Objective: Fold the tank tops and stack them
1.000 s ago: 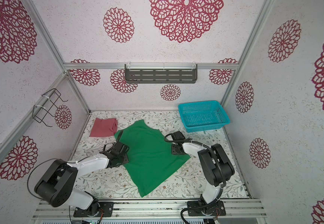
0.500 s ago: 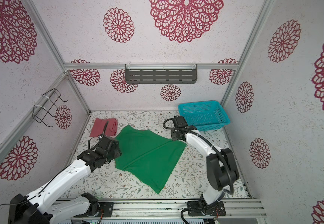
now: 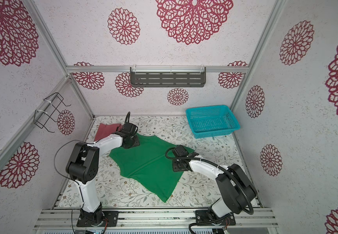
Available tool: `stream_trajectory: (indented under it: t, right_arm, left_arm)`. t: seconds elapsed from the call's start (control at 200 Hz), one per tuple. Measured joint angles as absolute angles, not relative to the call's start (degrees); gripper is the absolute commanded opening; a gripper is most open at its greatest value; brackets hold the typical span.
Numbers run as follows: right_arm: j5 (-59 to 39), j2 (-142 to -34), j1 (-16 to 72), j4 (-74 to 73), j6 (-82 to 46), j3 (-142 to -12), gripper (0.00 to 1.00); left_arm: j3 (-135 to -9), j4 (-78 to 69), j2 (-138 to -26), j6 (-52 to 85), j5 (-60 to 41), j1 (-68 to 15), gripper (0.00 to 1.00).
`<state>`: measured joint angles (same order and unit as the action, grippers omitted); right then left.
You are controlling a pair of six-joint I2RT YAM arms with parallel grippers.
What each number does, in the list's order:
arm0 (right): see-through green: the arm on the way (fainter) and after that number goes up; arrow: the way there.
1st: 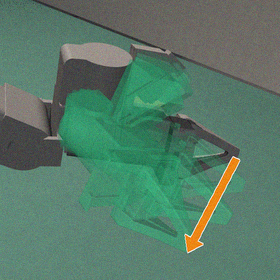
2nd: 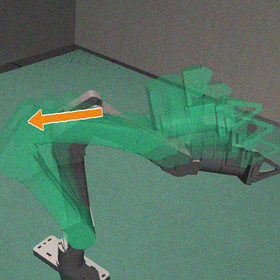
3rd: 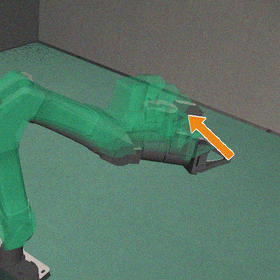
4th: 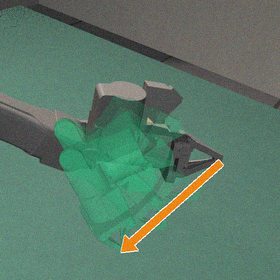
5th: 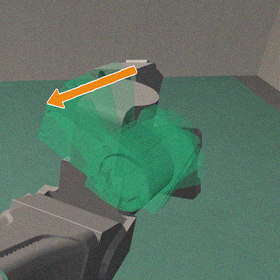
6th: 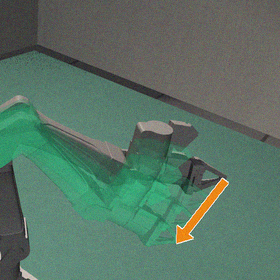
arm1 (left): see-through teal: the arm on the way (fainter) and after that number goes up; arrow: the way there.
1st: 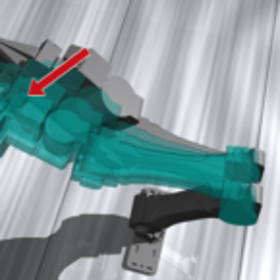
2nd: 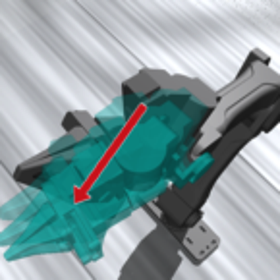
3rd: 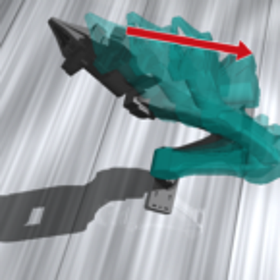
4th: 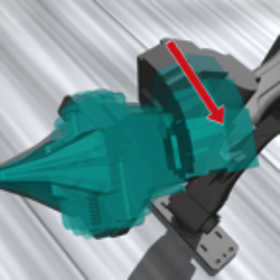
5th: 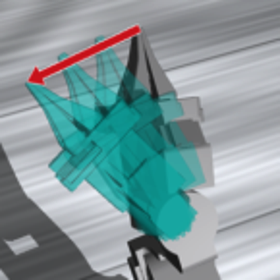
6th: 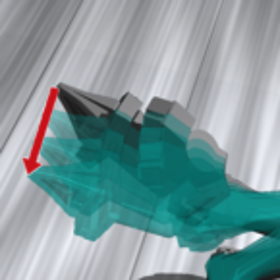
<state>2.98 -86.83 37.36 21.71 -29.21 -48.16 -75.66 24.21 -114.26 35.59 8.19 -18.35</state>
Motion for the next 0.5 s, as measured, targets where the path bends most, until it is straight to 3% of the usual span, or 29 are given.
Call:
stream_trajectory:
  t: [0.18, 0.5]
  right_arm:
    - [5.30, -91.35, 35.20, 21.04, -28.08, -48.03, 0.43]
    - [5.63, -94.76, 21.76, 18.76, -20.45, -50.70, 0.43]
  left_arm:
    - [-68.93, 19.94, -112.31, 36.69, 9.43, -16.99, 0.57]
    - [-44.77, 19.51, -91.61, 42.98, 12.19, -14.06, 0.58]
